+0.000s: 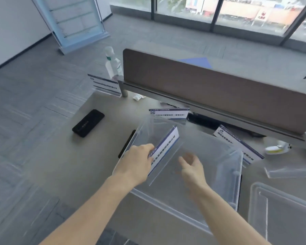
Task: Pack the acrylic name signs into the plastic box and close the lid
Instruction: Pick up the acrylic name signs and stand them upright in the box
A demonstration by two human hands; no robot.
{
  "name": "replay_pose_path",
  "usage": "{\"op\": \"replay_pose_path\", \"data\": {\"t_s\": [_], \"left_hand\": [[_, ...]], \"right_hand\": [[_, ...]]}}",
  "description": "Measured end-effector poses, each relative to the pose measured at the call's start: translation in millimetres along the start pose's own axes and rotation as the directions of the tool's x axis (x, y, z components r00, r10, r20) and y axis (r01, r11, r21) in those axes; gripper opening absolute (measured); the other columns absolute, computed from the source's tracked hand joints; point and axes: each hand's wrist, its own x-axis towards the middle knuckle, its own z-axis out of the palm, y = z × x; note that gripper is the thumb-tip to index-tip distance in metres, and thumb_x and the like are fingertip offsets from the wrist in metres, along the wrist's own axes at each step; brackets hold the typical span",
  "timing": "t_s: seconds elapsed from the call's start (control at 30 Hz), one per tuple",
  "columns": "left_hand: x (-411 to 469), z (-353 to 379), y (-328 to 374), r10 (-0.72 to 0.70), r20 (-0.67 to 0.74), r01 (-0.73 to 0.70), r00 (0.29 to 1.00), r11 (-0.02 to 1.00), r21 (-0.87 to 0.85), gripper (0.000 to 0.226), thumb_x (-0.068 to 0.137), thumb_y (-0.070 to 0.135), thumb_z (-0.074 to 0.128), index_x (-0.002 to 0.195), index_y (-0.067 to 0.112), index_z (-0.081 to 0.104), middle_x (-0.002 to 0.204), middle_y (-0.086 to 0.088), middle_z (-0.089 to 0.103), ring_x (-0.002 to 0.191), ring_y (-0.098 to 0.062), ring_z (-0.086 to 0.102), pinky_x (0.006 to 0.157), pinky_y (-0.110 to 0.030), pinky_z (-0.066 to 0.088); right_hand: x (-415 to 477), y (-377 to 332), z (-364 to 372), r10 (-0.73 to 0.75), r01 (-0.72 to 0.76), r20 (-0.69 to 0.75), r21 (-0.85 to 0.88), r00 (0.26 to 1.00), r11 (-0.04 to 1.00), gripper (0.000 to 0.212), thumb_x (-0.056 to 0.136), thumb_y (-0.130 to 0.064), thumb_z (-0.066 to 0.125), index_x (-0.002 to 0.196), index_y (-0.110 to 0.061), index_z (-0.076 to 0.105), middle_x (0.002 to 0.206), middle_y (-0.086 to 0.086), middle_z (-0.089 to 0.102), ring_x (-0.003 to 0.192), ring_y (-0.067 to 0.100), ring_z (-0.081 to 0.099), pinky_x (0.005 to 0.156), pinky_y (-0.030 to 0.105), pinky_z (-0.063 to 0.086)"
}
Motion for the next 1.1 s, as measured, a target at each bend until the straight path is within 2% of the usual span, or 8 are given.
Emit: {"op": "replay_pose_path", "data": {"t_s": [0.23, 0.47, 0.5, 0.53, 0.57, 0.7, 0.8, 1.1], "left_hand": [[30.0, 53.2, -38.5, -0.184, -0.052, 0.188, 0.982, 0.977, 0.096, 0.017, 0.098, 0.007, 0.050, 0.087, 0.019, 0.055, 0.072, -0.004, 0.067, 0.067, -0.031, 0.062, 0.052, -0.039, 0.051], [49.3, 82.5, -49.7, -0.241, 0.001, 0.241, 0.970, 0.969, 0.060, 0.022, 0.094, -0.006, 0.046, 0.091, 0.016, 0.049, 0.086, -0.012, 0.070, 0.082, -0.037, 0.069, 0.059, -0.040, 0.042], [50.6, 83.1, -49.4, -0.249, 0.009, 0.248, 0.968, 0.965, 0.081, 0.024, 0.093, -0.008, 0.044, 0.092, 0.016, 0.047, 0.089, -0.012, 0.070, 0.086, -0.037, 0.069, 0.060, -0.039, 0.040], [51.8, 83.9, -49.6, -0.254, 0.019, 0.251, 0.967, 0.962, 0.107, 0.026, 0.092, -0.009, 0.043, 0.093, 0.017, 0.045, 0.092, -0.013, 0.070, 0.089, -0.038, 0.069, 0.062, -0.039, 0.039], [52.6, 85.1, -50.6, -0.259, 0.031, 0.253, 0.965, 0.959, 0.129, 0.028, 0.091, -0.010, 0.043, 0.095, 0.017, 0.044, 0.095, -0.013, 0.071, 0.093, -0.037, 0.069, 0.063, -0.038, 0.039], [55.2, 90.1, -55.5, -0.286, 0.042, 0.276, 0.957, 0.947, 0.163, 0.037, 0.089, -0.012, 0.043, 0.114, 0.014, 0.050, 0.100, -0.012, 0.072, 0.097, -0.036, 0.071, 0.064, -0.036, 0.039], [56.1, 91.2, -59.9, -0.316, 0.022, 0.310, 0.949, 0.941, 0.136, 0.035, 0.092, -0.010, 0.044, 0.117, 0.012, 0.051, 0.100, -0.012, 0.070, 0.096, -0.034, 0.070, 0.063, -0.034, 0.039], [57.3, 88.7, -61.0, -0.310, 0.042, 0.301, 0.950, 0.943, 0.145, 0.043, 0.092, -0.010, 0.043, 0.132, 0.009, 0.043, 0.127, -0.011, 0.064, 0.114, -0.035, 0.066, 0.077, -0.036, 0.045]], "right_hand": [[43.1, 21.7, 78.6, 0.161, -0.169, 0.117, 0.060, 0.980, 0.984, 0.024, 0.089, -0.020, 0.047, 0.100, -0.013, 0.068, 0.086, 0.009, 0.068, 0.074, 0.022, 0.059, 0.074, 0.043, 0.053], [65.2, 26.4, 104.2, 0.250, -0.259, 0.097, 0.092, 0.963, 0.962, 0.033, 0.098, -0.002, 0.042, 0.075, -0.017, 0.062, 0.067, 0.001, 0.047, 0.076, 0.010, 0.051, 0.102, 0.055, 0.043], [65.9, 26.6, 105.6, 0.254, -0.264, 0.110, 0.094, 0.961, 0.960, 0.034, 0.097, -0.001, 0.042, 0.073, -0.018, 0.060, 0.067, 0.002, 0.045, 0.069, 0.009, 0.048, 0.109, 0.052, 0.026], [66.8, 26.8, 107.2, 0.260, -0.271, 0.111, 0.097, 0.959, 0.958, 0.033, 0.096, 0.000, 0.042, 0.075, -0.016, 0.061, 0.067, 0.002, 0.045, 0.063, 0.010, 0.043, 0.084, 0.030, 0.024], [67.7, 27.1, 108.8, 0.271, -0.282, 0.105, 0.106, 0.957, 0.954, 0.029, 0.096, 0.001, 0.042, 0.080, -0.012, 0.063, 0.066, 0.002, 0.046, 0.060, 0.011, 0.041, 0.110, 0.052, 0.026], [63.7, 18.6, 117.0, 0.298, -0.313, 0.114, 0.149, 0.948, 0.938, 0.020, 0.096, 0.002, 0.046, 0.108, -0.001, 0.061, 0.066, -0.001, 0.051, 0.070, 0.006, 0.054, 0.108, 0.052, 0.040], [66.6, 19.8, 124.3, 0.299, -0.315, 0.126, 0.143, 0.946, 0.938, 0.027, 0.096, 0.003, 0.044, 0.088, -0.013, 0.065, 0.063, -0.002, 0.051, 0.059, 0.008, 0.045, 0.107, 0.050, 0.041], [75.0, 29.9, 134.9, 0.289, -0.297, 0.105, 0.068, 0.952, 0.953, 0.043, 0.088, 0.008, 0.032, 0.058, -0.022, 0.037, 0.038, -0.014, 0.034, 0.046, 0.009, 0.031, 0.059, 0.028, 0.029]]}}
